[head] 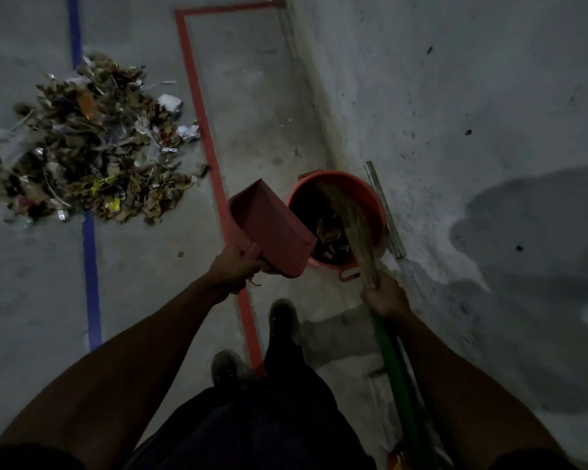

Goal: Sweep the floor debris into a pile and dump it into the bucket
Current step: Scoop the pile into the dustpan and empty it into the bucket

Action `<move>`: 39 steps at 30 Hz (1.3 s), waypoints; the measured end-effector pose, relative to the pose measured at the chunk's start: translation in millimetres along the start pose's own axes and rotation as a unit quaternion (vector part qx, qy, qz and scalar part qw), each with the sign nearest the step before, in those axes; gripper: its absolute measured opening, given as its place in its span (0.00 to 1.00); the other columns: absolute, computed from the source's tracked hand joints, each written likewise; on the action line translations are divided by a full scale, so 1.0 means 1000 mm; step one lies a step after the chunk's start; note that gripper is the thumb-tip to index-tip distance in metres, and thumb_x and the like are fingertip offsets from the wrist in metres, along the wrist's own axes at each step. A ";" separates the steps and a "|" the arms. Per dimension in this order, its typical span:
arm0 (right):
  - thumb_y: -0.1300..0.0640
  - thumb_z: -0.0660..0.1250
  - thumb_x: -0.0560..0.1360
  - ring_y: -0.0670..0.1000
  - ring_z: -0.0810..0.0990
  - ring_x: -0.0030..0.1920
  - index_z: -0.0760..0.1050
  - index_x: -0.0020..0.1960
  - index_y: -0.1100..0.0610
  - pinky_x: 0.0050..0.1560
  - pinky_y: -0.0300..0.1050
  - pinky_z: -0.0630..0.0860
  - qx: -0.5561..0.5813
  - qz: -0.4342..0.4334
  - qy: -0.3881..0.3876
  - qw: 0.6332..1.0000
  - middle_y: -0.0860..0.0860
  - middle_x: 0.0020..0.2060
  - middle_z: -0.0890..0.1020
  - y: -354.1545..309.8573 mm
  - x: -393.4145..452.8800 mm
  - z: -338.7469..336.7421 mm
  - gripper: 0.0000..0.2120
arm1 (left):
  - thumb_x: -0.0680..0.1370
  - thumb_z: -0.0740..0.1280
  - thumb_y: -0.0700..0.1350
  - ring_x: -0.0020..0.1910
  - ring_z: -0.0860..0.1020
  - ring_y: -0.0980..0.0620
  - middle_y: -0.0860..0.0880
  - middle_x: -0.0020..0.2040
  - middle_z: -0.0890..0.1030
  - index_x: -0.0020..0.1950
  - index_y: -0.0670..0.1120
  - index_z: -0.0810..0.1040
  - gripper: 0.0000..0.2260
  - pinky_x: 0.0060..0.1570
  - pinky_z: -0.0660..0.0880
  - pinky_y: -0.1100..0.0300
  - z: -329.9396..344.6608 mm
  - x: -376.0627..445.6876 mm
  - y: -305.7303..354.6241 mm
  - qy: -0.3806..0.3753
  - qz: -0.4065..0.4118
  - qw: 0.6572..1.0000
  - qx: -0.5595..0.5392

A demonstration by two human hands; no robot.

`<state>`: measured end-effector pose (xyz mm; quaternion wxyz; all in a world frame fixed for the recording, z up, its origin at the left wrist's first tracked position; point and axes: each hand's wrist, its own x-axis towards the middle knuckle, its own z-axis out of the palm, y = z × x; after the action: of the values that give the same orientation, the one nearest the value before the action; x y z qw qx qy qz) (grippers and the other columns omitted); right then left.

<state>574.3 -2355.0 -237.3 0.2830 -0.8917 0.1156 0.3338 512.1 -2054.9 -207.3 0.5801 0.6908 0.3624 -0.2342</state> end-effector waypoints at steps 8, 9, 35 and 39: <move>0.58 0.67 0.72 0.57 0.79 0.37 0.75 0.60 0.56 0.34 0.47 0.75 0.196 0.034 -0.092 0.976 0.58 0.41 0.79 -0.025 0.012 -0.009 0.16 | 0.79 0.67 0.48 0.19 0.61 0.54 0.44 0.29 0.70 0.36 0.39 0.73 0.16 0.21 0.59 0.65 -0.017 0.012 0.020 0.019 -0.034 0.995 -0.089; 0.55 0.69 0.72 0.57 0.80 0.38 0.75 0.62 0.56 0.35 0.47 0.75 0.197 0.023 -0.106 0.974 0.57 0.42 0.80 -0.031 0.015 -0.008 0.18 | 0.79 0.66 0.46 0.19 0.61 0.54 0.44 0.30 0.70 0.38 0.38 0.74 0.14 0.21 0.59 0.65 -0.023 0.012 0.019 0.023 -0.039 0.994 -0.103; 0.58 0.65 0.78 0.55 0.76 0.32 0.65 0.56 0.57 0.27 0.44 0.73 -0.025 -0.183 -0.180 0.966 0.59 0.42 0.76 -0.449 -0.024 0.221 0.11 | 0.74 0.67 0.36 0.26 0.67 0.50 0.43 0.34 0.72 0.48 0.40 0.68 0.08 0.24 0.63 0.62 -0.432 -0.002 -0.080 0.228 -0.049 0.951 -0.205; 0.57 0.65 0.78 0.56 0.76 0.32 0.64 0.57 0.57 0.29 0.46 0.74 -0.057 -0.191 -0.180 0.963 0.59 0.42 0.76 -0.505 -0.024 0.263 0.12 | 0.75 0.65 0.30 0.21 0.74 0.54 0.37 0.41 0.74 0.52 0.38 0.67 0.10 0.19 0.65 0.65 -0.485 -0.003 -0.092 0.235 -0.040 0.932 -0.272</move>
<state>616.5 -1791.5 -167.8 0.3067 -0.8370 -0.1286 0.4345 392.3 -1578.6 -157.8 0.6340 0.5265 0.5660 0.0197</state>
